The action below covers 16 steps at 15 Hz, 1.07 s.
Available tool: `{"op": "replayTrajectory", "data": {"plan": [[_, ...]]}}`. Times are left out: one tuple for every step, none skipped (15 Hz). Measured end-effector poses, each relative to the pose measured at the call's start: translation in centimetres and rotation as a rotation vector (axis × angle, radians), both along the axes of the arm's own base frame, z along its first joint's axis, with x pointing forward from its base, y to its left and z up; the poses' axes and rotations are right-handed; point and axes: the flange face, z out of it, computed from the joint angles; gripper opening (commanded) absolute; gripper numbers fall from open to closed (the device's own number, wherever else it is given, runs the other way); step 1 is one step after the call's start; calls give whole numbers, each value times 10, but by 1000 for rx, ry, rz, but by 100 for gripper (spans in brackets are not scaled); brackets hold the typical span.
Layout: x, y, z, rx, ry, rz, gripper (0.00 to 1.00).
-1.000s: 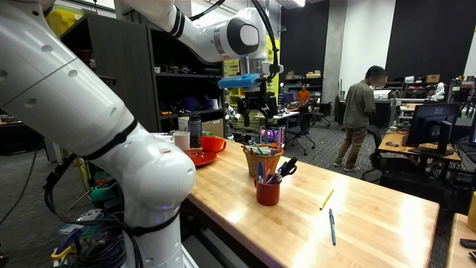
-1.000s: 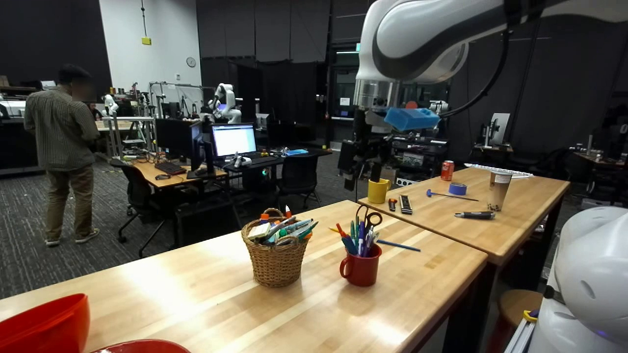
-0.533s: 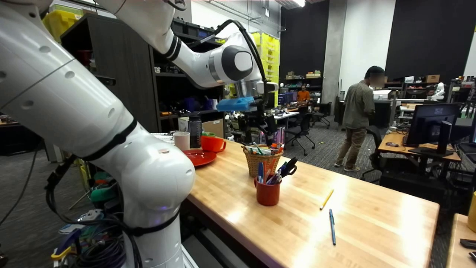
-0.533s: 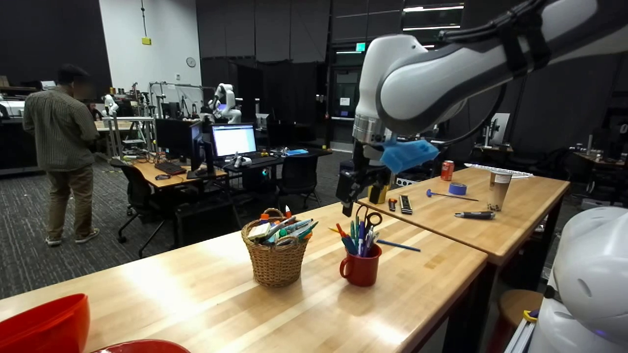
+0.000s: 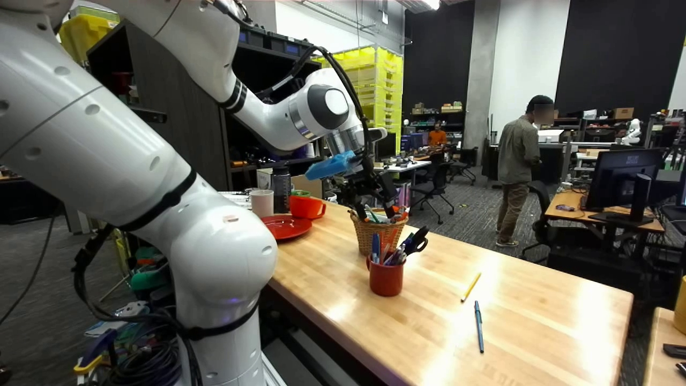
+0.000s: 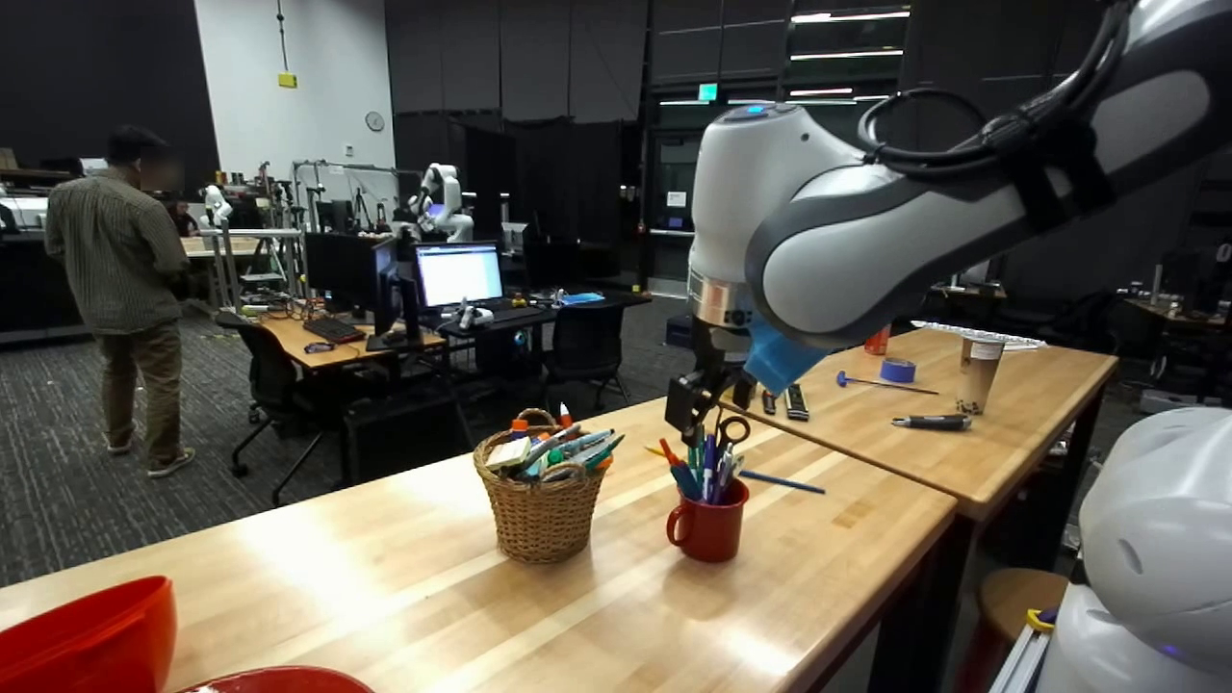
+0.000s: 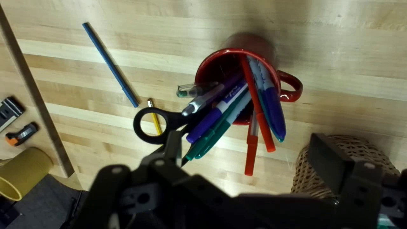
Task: Shift a pen from the cup to the table
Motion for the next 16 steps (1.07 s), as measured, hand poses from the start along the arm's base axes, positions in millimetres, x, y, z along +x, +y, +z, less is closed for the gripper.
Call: {"op": "replayTrajectory", "data": {"plan": [[-1, 4, 0, -12, 2, 5, 100], [-2, 6, 0, -19, 3, 8, 100], [-3, 7, 0, -21, 2, 9, 100], [-3, 7, 0, -21, 4, 7, 100], [-3, 6, -1, -22, 11, 4, 100], [-4, 5, -3, -26, 24, 0, 100], [-5, 6, -5, -32, 43, -2, 100], [-7, 7, -8, -39, 64, -2, 100], [-10, 10, -10, -48, 83, 2, 100], [-13, 13, -11, -55, 100, 10, 100], [-16, 18, -12, -61, 114, 20, 100], [-18, 22, -13, -67, 124, 32, 100], [-20, 27, -14, -73, 130, 45, 100], [-22, 31, -15, -77, 133, 58, 100], [-22, 35, -17, -82, 136, 69, 100], [-23, 38, -20, -88, 142, 78, 100]]}}
